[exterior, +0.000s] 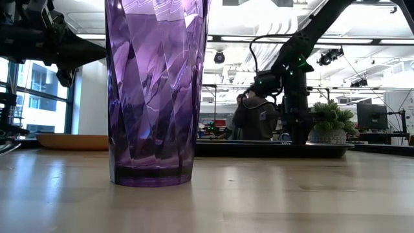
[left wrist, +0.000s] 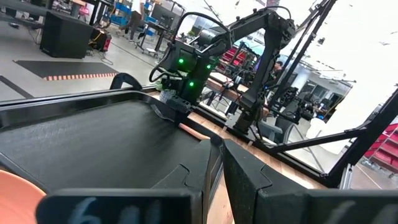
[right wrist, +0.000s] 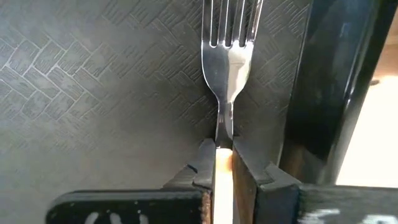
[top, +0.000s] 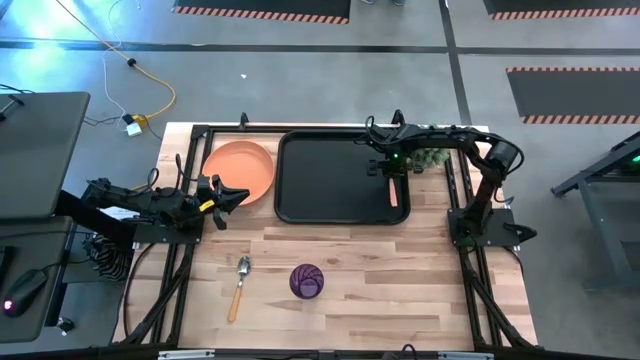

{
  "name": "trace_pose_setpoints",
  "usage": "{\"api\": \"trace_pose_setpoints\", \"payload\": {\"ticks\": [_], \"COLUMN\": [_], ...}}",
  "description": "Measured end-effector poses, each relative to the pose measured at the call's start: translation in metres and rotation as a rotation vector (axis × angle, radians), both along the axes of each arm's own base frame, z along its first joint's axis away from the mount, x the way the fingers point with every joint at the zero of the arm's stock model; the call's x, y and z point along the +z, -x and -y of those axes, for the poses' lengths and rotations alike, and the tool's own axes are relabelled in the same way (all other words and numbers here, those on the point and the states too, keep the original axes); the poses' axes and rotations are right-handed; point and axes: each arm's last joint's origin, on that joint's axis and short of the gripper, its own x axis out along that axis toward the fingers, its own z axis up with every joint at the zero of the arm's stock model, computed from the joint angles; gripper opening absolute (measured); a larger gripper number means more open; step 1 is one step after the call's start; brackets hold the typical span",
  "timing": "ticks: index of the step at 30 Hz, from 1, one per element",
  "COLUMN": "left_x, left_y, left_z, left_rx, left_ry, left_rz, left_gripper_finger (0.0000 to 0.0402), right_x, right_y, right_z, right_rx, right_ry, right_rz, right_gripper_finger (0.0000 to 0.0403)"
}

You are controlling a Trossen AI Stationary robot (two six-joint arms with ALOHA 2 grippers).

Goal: Pick and place plate/cup/fork/spoon on tray
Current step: Put the orange fork on the black serving tray

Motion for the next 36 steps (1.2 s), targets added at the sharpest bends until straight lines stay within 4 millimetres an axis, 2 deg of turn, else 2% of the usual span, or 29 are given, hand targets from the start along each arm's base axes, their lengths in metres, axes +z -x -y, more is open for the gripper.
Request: {"api": "trace_pose_setpoints", "payload": {"ticks": [14,17,26,36], "left_x": [0.0000,0.0000,0.0000,0.0000], "left_y": [0.0000,0.0000,0.0000,0.0000], "left_z": [0.0000,0.0000,0.0000,0.0000], "left_rx": [0.000,0.000,0.000,0.000], "left_ry": [0.000,0.000,0.000,0.000], "left_rz": [0.000,0.000,0.000,0.000], "left_gripper_finger": [0.0033,0.0033,0.0033,0.0033], "right_x": [-0.0004,-0.0009,-0.0014,-0.0013], "right_y": [-0.0002,0.0000,0.0007,0.0005], "right_z": [-0.0004,-0.0005,-0.0007,-0.0009], "right_rx": [-0.017,-0.017,-0.009,-0.015], "right_ry": [-0.012,-0.010,-0.008,-0.012], "right_rz": [0.006,0.002,-0.008,-0.004], "right_gripper_finger": [0.0014,0.0031,0.0117,0.0129]}}
